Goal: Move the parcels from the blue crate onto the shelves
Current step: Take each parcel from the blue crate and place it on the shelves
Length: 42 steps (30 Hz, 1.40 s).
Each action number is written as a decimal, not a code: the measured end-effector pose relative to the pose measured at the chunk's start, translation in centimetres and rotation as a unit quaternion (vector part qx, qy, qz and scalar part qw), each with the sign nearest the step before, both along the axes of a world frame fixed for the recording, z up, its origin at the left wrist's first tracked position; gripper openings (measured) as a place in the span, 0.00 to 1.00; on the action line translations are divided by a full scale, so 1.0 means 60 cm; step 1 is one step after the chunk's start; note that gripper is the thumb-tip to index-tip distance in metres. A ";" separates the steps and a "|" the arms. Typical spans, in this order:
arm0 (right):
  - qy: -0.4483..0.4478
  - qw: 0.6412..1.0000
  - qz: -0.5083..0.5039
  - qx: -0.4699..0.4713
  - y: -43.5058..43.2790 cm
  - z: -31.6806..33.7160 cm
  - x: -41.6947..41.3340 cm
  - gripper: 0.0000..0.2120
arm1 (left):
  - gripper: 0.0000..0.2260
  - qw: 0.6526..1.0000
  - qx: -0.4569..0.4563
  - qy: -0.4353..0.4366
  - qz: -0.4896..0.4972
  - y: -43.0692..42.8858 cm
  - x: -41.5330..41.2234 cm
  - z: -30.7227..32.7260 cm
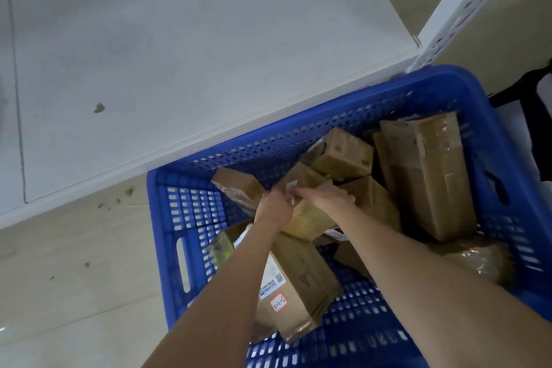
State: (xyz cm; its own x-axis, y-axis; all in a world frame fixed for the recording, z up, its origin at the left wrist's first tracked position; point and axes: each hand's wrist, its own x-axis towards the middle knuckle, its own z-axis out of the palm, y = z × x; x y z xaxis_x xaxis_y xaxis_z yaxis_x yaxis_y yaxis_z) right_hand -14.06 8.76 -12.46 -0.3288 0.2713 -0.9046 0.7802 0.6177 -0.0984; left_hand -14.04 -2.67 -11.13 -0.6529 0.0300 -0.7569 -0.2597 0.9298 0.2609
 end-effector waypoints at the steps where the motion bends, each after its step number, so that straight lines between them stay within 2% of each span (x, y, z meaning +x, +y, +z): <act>1: 0.002 1.000 -0.017 -0.007 0.004 0.000 -0.003 0.60 | 0.17 1.000 -0.003 -0.010 0.014 -0.003 -0.001 -0.006; 5: 0.000 0.994 -0.084 -0.067 0.019 -0.007 -0.006 0.69 | 0.16 0.999 -0.008 -0.032 0.023 -0.007 0.006 -0.009; 7: 0.001 0.993 -0.098 -0.072 0.022 0.008 0.003 0.71 | 0.16 0.999 0.000 -0.023 0.041 -0.005 0.007 0.002; 10: 0.031 0.985 -0.143 -0.093 0.026 0.050 0.018 0.61 | 0.15 0.992 0.025 -0.021 0.119 -0.010 0.008 0.038; 12: 0.058 0.970 -0.202 -0.124 0.025 0.094 0.026 0.58 | 0.18 0.965 0.074 -0.001 0.252 -0.024 0.008 0.084; 14: 0.078 0.938 -0.289 -0.175 0.026 0.153 0.034 0.55 | 0.35 0.928 0.113 0.003 0.354 -0.048 0.008 0.132; 15: 0.084 0.917 -0.333 -0.204 0.028 0.185 0.038 0.51 | 0.45 0.910 0.138 -0.003 0.390 -0.059 0.009 0.163; 16: 0.083 0.896 -0.370 -0.233 0.029 0.224 0.042 0.43 | 0.51 0.893 0.158 -0.024 0.422 -0.070 0.012 0.192; 17: 0.080 0.879 -0.391 -0.262 0.030 0.266 0.047 0.35 | 0.50 0.874 0.180 -0.052 0.449 -0.078 0.015 0.231; 18: 0.077 0.866 -0.400 -0.290 0.031 0.308 0.053 0.27 | 0.45 0.861 0.201 -0.080 0.460 -0.080 0.020 0.285; 20: 0.069 0.845 -0.408 -0.338 0.031 0.385 0.065 0.17 | 0.34 0.860 0.235 -0.131 0.434 -0.084 0.027 0.395; 23: 0.071 0.827 -0.413 -0.376 0.028 0.495 0.077 0.18 | 0.27 0.848 0.280 -0.183 0.412 -0.096 0.039 0.519; 25: 0.071 0.817 -0.414 -0.396 0.025 0.563 0.084 0.19 | 0.23 0.846 0.301 -0.164 0.408 -0.100 0.046 0.594; 26: 0.074 0.822 -0.403 -0.394 0.026 0.595 0.086 0.19 | 0.22 0.858 0.296 -0.142 0.395 -0.101 0.048 0.627; 27: 0.080 0.833 -0.388 -0.386 0.026 0.626 0.089 0.20 | 0.24 0.873 0.287 -0.115 0.376 -0.101 0.049 0.659; 29: 0.100 0.863 -0.358 -0.341 0.028 0.683 0.083 0.22 | 0.37 0.917 0.243 -0.063 0.310 -0.101 0.050 0.713; 31: 0.091 0.884 -0.333 -0.316 0.032 0.748 0.074 0.32 | 0.45 0.967 0.163 -0.006 0.197 -0.098 0.056 0.770; 33: 0.064 0.895 -0.298 -0.324 0.038 0.809 0.067 0.45 | 0.48 0.987 0.107 0.076 0.090 -0.092 0.063 0.821; 35: 0.042 0.900 -0.270 -0.340 0.046 0.863 0.063 0.53 | 0.50 0.986 0.082 0.147 0.009 -0.088 0.068 0.863; 37: 0.027 0.895 -0.264 -0.359 0.052 0.904 0.063 0.57 | 0.51 0.975 0.052 0.203 -0.080 -0.089 0.075 0.897; 40: 0.049 0.886 -0.271 -0.374 0.048 0.948 0.064 0.55 | 0.52 0.949 0.018 0.265 -0.169 -0.093 0.083 0.939; 42: 0.061 0.887 -0.265 -0.375 0.045 0.967 0.067 0.52 | 0.52 0.945 0.017 0.280 -0.167 -0.097 0.087 0.964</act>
